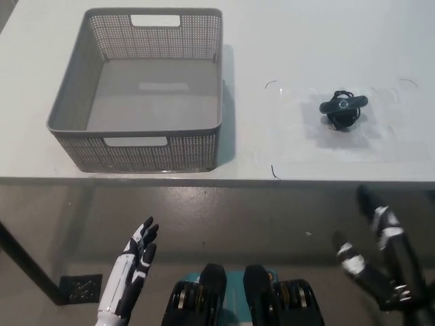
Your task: Use the right hand to pick up a webcam and put it into a container on the left side
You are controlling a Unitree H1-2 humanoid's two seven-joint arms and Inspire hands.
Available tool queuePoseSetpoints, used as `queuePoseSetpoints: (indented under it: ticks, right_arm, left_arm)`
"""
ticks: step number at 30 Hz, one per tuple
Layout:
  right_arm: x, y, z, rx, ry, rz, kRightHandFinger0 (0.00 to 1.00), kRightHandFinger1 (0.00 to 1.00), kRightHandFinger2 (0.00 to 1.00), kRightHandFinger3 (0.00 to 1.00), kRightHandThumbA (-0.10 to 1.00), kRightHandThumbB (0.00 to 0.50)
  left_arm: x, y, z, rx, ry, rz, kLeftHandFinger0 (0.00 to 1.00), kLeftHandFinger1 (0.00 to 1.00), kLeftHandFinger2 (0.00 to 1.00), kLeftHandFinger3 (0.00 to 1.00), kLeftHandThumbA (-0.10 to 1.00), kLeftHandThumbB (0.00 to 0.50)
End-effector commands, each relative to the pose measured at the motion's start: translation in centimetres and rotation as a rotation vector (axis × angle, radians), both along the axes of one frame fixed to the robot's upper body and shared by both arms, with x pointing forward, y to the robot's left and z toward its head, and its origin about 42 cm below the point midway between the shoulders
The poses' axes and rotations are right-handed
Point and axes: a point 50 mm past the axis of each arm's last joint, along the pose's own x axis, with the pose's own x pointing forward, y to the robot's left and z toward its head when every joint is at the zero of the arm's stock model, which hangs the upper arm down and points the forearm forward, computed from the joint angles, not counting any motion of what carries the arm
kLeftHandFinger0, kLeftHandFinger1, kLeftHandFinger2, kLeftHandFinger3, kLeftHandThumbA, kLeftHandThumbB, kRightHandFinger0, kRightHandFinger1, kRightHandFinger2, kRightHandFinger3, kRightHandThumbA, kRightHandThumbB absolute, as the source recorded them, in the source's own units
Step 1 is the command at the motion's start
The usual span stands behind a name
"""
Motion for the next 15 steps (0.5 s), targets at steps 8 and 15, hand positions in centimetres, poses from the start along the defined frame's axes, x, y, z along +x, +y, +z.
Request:
queuePoseSetpoints:
  ticks: [8,15]
  right_arm:
    - [6.6,-2.6,13.3,-0.554,-0.301,-0.258,1.0,1.0,1.0,1.0,0.71,0.5]
    - [15.0,-2.1,19.7,-0.73,-0.278,-0.276,1.0,1.0,1.0,1.0,0.8,0.496]
  left_arm:
    - [-0.9,0.0,1.0,-0.004,-0.067,-0.019,1.0,1.0,1.0,1.0,0.94,0.012]
    - [-0.6,1.0,1.5,0.012,-0.071,-0.016,1.0,1.0,1.0,1.0,0.91,0.018]
